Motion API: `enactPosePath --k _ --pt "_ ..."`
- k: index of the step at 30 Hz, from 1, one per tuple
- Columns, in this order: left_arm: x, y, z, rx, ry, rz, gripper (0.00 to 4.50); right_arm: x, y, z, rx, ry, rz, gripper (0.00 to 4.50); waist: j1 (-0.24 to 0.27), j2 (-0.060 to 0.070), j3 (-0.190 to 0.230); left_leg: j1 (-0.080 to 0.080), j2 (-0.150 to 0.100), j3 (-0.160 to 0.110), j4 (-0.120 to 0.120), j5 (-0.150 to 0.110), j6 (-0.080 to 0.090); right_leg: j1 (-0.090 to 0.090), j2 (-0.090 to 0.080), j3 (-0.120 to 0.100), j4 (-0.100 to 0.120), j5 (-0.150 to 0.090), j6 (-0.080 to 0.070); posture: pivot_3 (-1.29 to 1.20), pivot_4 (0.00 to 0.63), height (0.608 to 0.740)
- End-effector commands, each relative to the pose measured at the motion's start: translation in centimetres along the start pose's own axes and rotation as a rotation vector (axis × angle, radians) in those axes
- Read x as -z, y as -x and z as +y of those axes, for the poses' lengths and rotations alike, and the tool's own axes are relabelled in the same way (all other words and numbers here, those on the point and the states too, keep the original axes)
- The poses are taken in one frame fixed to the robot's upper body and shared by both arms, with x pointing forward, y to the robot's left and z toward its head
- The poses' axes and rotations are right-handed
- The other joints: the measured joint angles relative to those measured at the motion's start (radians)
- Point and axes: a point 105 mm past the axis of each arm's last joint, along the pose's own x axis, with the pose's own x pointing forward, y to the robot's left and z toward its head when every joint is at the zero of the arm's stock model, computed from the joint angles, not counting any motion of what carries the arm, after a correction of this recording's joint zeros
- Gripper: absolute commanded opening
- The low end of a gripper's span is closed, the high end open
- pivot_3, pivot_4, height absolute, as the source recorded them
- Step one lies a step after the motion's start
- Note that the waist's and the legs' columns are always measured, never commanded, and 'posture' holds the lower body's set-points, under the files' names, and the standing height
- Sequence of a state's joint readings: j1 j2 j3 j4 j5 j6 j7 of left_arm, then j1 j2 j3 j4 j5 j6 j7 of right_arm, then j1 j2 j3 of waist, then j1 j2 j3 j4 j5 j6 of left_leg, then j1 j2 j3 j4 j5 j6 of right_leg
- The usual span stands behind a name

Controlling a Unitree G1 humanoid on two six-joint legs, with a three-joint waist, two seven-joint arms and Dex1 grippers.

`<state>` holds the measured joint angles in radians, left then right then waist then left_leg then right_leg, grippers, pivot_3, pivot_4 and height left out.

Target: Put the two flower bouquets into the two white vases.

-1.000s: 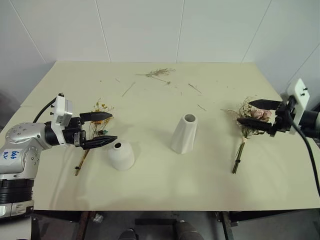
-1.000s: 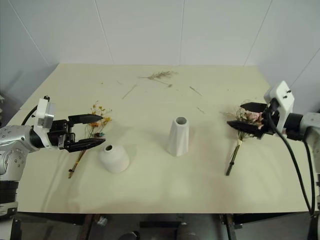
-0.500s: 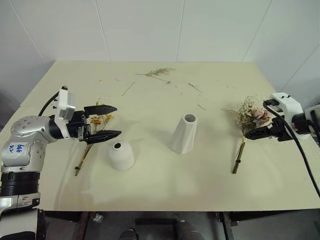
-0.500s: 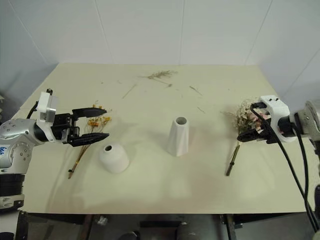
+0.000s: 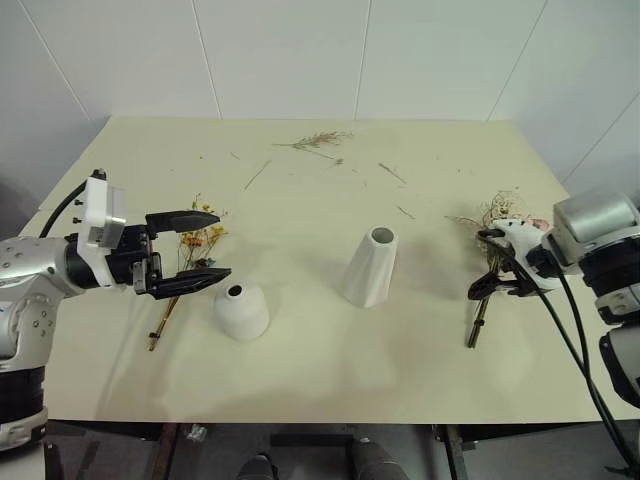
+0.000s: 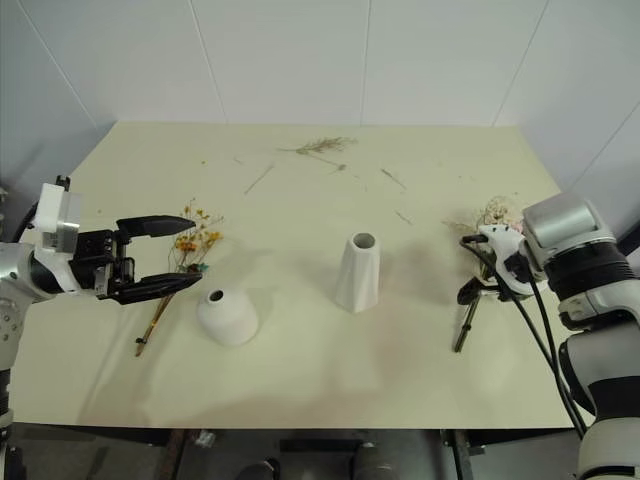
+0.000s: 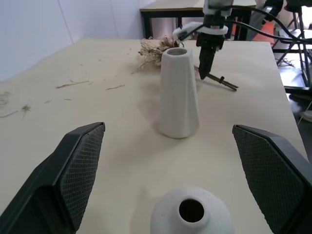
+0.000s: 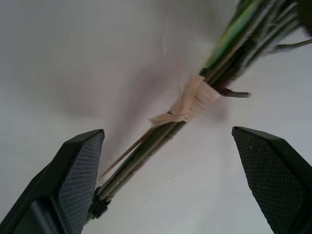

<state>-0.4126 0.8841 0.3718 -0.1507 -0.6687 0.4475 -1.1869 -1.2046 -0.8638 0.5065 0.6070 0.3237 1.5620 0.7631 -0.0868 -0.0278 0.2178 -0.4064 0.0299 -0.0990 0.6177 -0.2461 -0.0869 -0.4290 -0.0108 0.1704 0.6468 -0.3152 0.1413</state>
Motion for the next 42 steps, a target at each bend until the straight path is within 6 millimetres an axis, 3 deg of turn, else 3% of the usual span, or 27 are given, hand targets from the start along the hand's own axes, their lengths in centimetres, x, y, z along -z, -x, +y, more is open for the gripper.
enactPosePath --k 1,3,9,15,16,20,23,24,27,28,31,38,42 --pt "-1.0 0.6 -0.8 -0.019 -0.031 -0.009 4.5 0.1 -0.4 -0.1 0.015 -0.016 0.019 4.26 -0.001 0.0 0.0 0.0 0.0 0.0 0.0 0.0 0.0 0.0 0.0 0.0 0.0 0.0 0.0 0.0 0.15 0.74" --pt "-1.0 0.8 -0.9 -0.034 -0.031 -0.007 4.5 0.1 -0.9 0.1 0.003 -0.03 0.023 3.81 -0.001 -0.001 -0.001 0.0 0.0 0.0 0.002 0.0 0.0 0.0 0.0 0.0 0.001 0.0 0.0 0.0 0.15 0.74" --pt "-1.1 0.8 -0.6 -0.041 -0.041 -0.012 4.5 -0.4 -1.1 0.2 -0.016 -0.071 -0.001 1.85 -0.006 -0.003 -0.001 0.001 0.0 0.0 0.006 0.0 0.0 0.002 0.001 0.0 0.003 0.0 0.0 0.0 0.15 0.74" --pt "-1.1 0.0 0.0 -0.01 -0.047 -0.029 4.5 -1.0 -0.1 -0.5 -0.064 -0.114 -0.104 0.02 -0.023 -0.003 -0.001 0.001 0.0 -0.001 0.008 0.0 0.0 0.002 0.002 0.0 0.006 0.0 0.0 0.0 0.15 0.74" --pt "-1.1 -0.1 0.1 -0.005 -0.048 -0.03 4.5 -1.3 0.2 -0.5 -0.078 -0.124 -0.13 0.02 -0.025 -0.003 -0.001 0.001 0.0 0.0 0.008 0.0 0.0 0.002 0.002 0.0 0.006 0.001 0.001 0.0 0.15 0.74" --pt "-0.9 -0.4 0.7 0.006 -0.045 -0.039 4.5 -5.0 3.4 1.0 -0.275 -0.033 -0.502 0.02 -0.027 -0.001 -0.001 0.001 0.0 -0.001 0.008 0.0 0.0 0.002 0.002 0.0 0.006 0.001 0.001 0.0 0.15 0.74" --pt "-0.5 -0.6 1.2 0.008 -0.037 -0.042 4.5 -7.4 7.7 1.5 -0.371 0.005 -0.893 0.02 -0.027 -0.001 -0.001 0.001 0.0 -0.001 0.008 0.0 0.001 0.002 0.002 0.0 0.007 0.001 0.001 0.0 0.15 0.74" --pt "-0.4 -0.6 1.4 0.009 -0.036 -0.043 4.5 -7.8 9.0 1.5 -0.428 -0.025 -1.002 0.02 -0.027 -0.001 -0.001 0.001 0.0 -0.001 0.008 0.0 0.001 0.002 0.002 0.0 0.007 0.001 0.001 0.0 0.15 0.74" --pt "-0.2 -0.7 1.8 0.011 -0.034 -0.044 4.5 -8.3 11.4 0.9 -0.338 0.026 -1.233 0.02 -0.024 -0.001 -0.001 0.001 0.0 -0.001 0.008 0.0 0.001 0.002 0.002 0.0 0.007 0.001 0.001 0.0 0.15 0.74" --pt "-0.2 -0.7 2.0 0.011 -0.034 -0.044 4.5 -8.4 12.1 1.1 -0.341 0.043 -1.275 0.02 -0.023 -0.001 -0.001 0.001 0.0 -0.001 0.008 0.0 0.001 0.002 0.002 0.0 0.007 0.001 0.001 0.0 0.15 0.74" --pt "-0.1 -0.9 2.3 0.018 -0.034 -0.047 4.5 -8.4 16.9 3.2 -0.455 0.138 -1.528 0.02 -0.023 -0.001 -0.001 0.001 0.0 -0.001 0.009 0.0 0.001 0.002 0.001 0.0 0.007 0.001 0.001 0.0 0.15 0.74" --pt "-0.4 -1.3 3.0 0.029 -0.041 -0.057 4.5 -7.4 21.0 7.4 -0.641 0.308 -1.675 0.02 -0.025 -0.001 -0.001 0.001 0.0 -0.001 0.009 0.0 0.001 0.002 0.001 0.0 0.009 0.001 0.001 0.0 0.15 0.74" --pt "-0.5 -1.6 3.3 0.032 -0.046 -0.067 4.5 -6.7 21.5 9.8 -0.754 0.367 -1.632 0.02 -0.023 -0.001 -0.001 0.001 0.0 -0.002 0.009 0.0 0.001 0.002 0.001 0.0 0.01 0.001 0.001 0.0 0.15 0.74"
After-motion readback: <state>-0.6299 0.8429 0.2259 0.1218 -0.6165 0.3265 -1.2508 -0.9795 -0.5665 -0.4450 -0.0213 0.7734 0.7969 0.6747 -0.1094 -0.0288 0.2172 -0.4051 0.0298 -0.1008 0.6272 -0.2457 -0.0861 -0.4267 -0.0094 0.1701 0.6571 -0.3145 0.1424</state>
